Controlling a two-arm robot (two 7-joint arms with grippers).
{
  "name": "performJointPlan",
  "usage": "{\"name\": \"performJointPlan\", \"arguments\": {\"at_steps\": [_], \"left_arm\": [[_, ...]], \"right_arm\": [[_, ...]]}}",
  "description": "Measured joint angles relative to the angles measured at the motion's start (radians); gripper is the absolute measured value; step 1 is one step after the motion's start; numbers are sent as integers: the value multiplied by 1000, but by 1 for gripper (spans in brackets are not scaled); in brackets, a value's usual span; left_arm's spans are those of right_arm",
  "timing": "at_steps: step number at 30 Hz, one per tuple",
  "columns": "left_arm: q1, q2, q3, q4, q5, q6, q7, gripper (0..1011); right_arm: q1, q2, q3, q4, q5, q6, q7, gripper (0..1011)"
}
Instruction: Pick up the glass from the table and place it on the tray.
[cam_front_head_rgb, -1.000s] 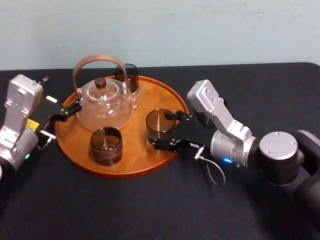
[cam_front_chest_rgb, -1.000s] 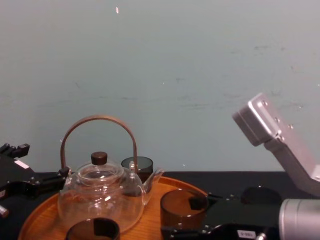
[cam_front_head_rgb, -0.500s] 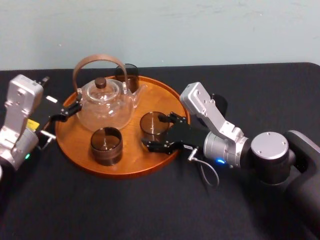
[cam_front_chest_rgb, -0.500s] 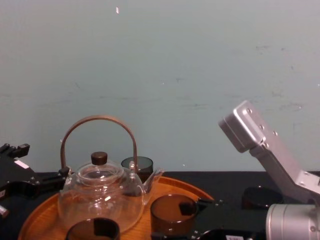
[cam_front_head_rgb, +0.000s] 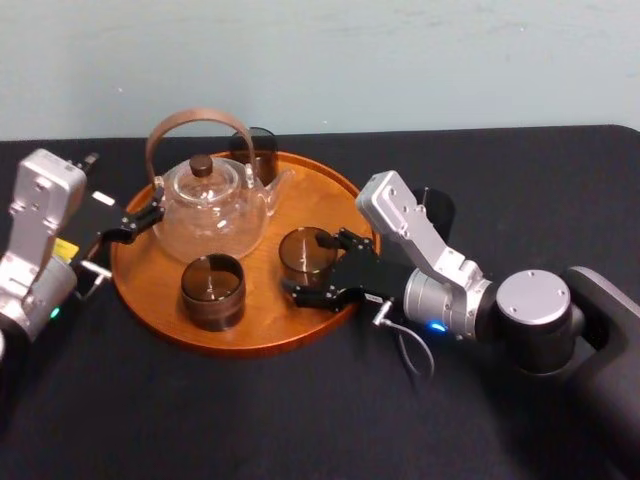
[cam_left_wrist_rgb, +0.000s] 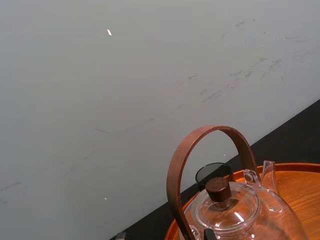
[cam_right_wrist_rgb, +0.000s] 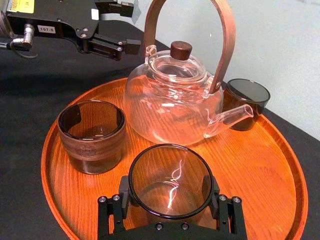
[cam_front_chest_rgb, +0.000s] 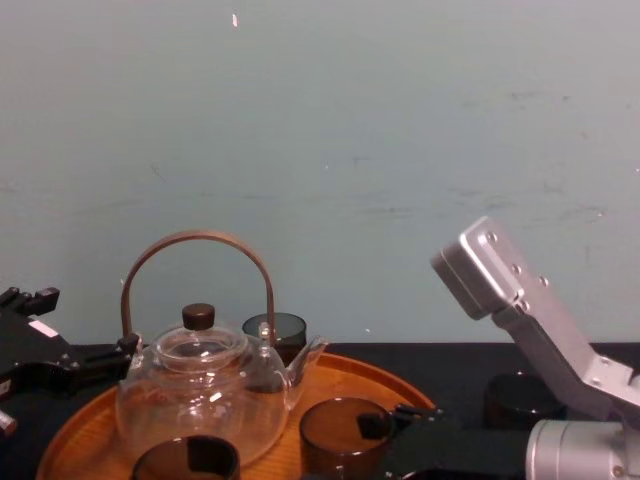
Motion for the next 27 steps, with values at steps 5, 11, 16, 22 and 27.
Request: {"name": "performJointPlan", "arguments": {"at_steps": [5,11,16,22,27], "left_arm": [[0,0,0,0,0,0,0,1010],[0,0,0,0,0,0,0,1009],[0,0,0,0,0,0,0,1010],[0,0,0,0,0,0,0,1009],[0,0,0,0,0,0,0,1010]], "right_arm": [[0,0,0,0,0,0,1,915],[0,1,1,0,1,0,2,1002],[0,1,1,0,1,0,2,1002],[-1,2,4,0,12,4,15,1002],[-7,17,2,-27,21,55,28,1002]]}}
